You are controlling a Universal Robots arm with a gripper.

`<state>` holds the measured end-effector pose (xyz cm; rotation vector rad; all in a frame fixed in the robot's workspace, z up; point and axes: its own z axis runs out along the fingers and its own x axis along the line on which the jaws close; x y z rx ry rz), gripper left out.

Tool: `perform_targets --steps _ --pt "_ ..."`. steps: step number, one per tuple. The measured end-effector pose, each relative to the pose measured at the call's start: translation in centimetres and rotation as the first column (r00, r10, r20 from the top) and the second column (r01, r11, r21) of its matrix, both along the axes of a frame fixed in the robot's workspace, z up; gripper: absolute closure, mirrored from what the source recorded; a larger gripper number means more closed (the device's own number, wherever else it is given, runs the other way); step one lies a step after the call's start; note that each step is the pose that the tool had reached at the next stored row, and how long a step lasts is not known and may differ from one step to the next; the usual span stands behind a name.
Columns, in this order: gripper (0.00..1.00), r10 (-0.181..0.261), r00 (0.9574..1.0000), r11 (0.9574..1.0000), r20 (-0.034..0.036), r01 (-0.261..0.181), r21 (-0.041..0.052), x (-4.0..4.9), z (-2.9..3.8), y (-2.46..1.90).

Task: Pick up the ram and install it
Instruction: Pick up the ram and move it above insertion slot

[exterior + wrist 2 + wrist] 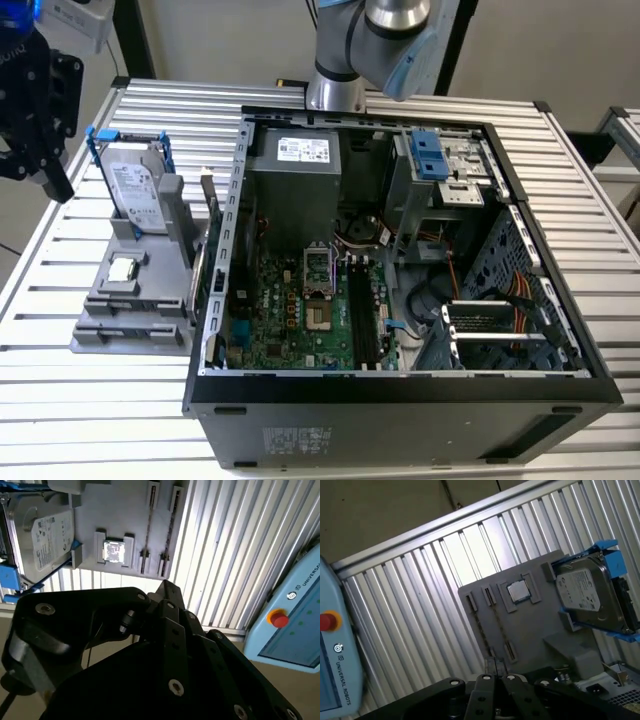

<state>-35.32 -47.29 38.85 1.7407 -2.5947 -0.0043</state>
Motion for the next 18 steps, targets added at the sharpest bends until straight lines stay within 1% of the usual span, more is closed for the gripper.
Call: perform_targets --steps 5,9,18 --pt "1.00 0.034 0.9994 0.9994 0.0000 -0.034 -0.0004 0.00 0.00 0.05" --pt "1.00 0.061 0.9981 0.9981 0.0000 -0.061 -0.0006 0.00 0.00 0.09" --pt "1.00 0.118 0.9930 0.9930 -0.0001 -0.118 -0.0015 0.00 0.00 0.18"
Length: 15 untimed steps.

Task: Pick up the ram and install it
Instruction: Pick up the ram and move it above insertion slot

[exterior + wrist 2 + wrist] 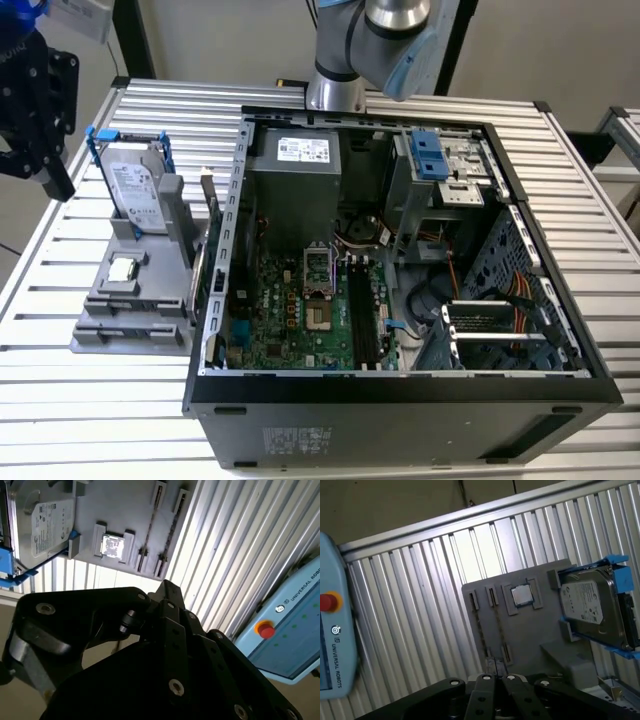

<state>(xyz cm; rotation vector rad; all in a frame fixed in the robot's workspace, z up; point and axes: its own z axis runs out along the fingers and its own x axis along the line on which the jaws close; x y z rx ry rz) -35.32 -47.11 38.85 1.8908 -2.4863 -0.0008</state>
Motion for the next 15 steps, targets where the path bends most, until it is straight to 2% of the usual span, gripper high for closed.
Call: perform_targets --steps 8,15 --pt "1.00 0.043 0.9991 0.9991 0.0000 -0.043 -0.0004 0.00 0.00 0.08" --pt "1.00 0.092 0.9957 0.9957 -0.0001 -0.092 -0.0011 0.00 0.00 0.18"
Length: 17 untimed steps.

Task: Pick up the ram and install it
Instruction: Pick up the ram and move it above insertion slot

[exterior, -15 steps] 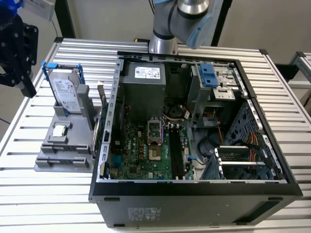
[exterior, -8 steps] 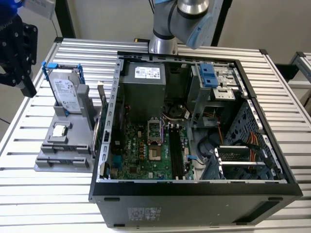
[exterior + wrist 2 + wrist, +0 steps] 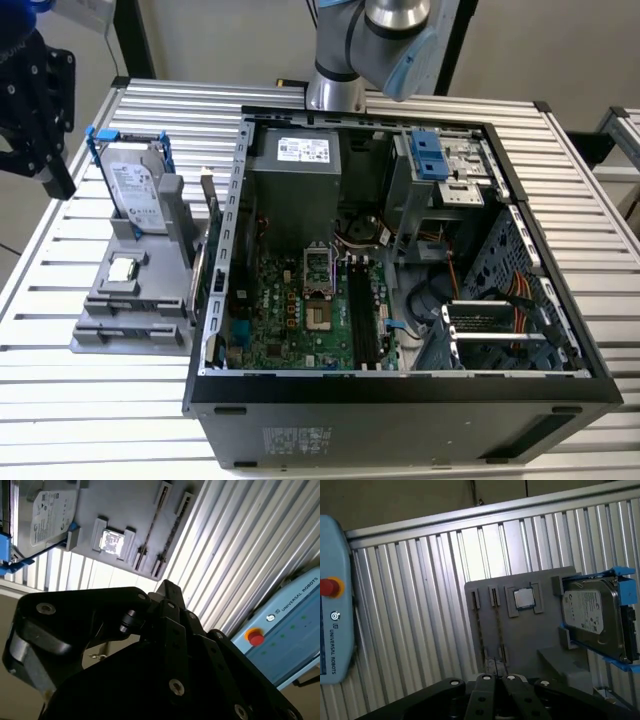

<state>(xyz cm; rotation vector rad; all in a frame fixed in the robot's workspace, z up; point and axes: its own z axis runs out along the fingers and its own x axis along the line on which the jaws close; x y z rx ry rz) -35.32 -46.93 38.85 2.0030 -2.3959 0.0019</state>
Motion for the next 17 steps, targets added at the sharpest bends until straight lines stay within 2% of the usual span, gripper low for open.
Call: perform_targets --steps 9,17 --pt "1.00 0.046 0.9989 0.9989 -0.0001 -0.046 -0.0023 0.00 0.00 0.18" --pt "1.00 0.090 0.9959 0.9959 0.0000 -0.090 -0.0037 0.00 0.00 0.22"
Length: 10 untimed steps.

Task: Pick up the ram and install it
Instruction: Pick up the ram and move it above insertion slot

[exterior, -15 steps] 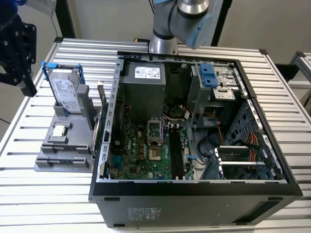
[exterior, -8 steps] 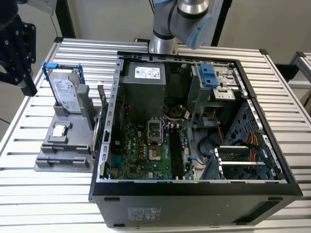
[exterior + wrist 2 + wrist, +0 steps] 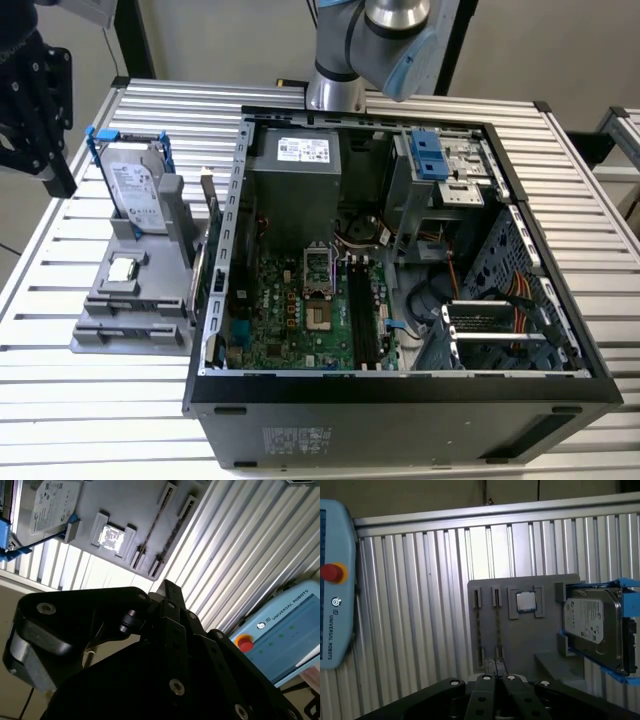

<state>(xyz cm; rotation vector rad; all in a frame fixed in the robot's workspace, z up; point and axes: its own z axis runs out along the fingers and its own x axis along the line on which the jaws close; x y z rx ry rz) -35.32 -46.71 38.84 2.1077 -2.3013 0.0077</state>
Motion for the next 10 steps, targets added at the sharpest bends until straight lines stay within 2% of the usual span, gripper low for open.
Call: perform_targets --steps 6,10 --pt "1.00 0.032 0.9995 0.9995 0.0000 -0.032 -0.0017 0.00 0.00 0.01" --pt "1.00 0.036 0.9993 0.9993 -0.0001 -0.036 -0.0020 0.00 0.00 0.01"
